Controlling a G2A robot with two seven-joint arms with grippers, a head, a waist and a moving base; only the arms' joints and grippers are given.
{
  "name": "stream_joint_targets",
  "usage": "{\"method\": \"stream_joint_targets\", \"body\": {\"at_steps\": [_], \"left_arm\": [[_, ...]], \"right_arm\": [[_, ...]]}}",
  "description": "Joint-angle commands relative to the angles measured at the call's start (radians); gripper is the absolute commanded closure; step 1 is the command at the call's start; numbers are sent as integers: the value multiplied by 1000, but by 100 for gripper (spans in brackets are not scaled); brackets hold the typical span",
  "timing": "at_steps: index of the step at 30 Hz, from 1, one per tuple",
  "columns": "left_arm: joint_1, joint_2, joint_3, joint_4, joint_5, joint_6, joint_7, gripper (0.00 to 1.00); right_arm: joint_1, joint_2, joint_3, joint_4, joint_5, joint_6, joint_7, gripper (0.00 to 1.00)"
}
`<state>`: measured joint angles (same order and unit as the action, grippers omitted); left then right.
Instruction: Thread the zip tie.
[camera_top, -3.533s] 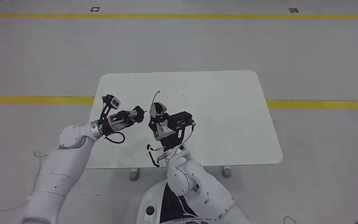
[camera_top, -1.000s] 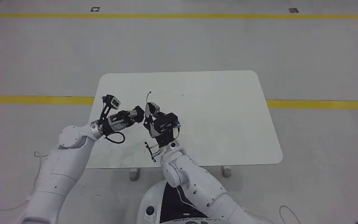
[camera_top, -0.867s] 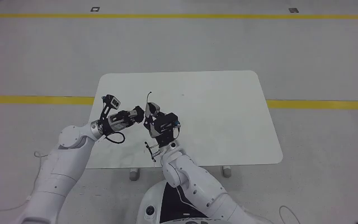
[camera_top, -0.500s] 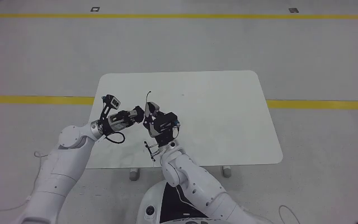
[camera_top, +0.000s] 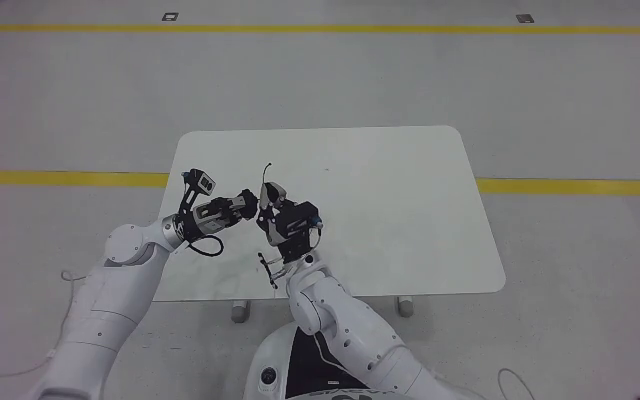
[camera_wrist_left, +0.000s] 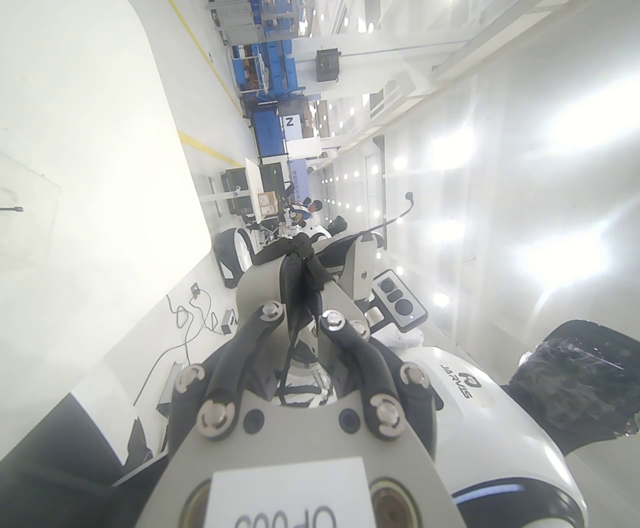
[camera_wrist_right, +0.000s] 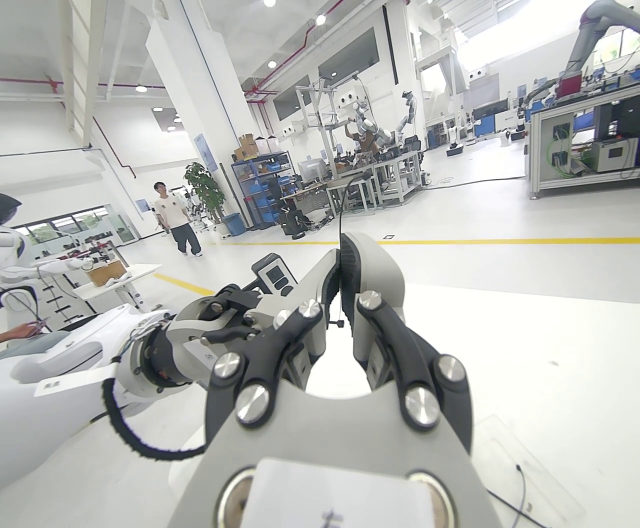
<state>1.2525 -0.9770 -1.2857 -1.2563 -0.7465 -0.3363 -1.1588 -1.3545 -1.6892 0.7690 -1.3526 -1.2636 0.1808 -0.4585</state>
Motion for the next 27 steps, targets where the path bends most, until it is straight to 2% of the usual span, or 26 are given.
{"method": "stream_joint_targets", "body": {"at_steps": [1,27], "left_arm": [[0,0,0,0,0,0,0,100],[0,0,0,0,0,0,0,100]], "right_arm": [[-2,-1,0,0,-1,0,-1,100],[-12,-10,8,10,-4,-9,-26,100]]}}
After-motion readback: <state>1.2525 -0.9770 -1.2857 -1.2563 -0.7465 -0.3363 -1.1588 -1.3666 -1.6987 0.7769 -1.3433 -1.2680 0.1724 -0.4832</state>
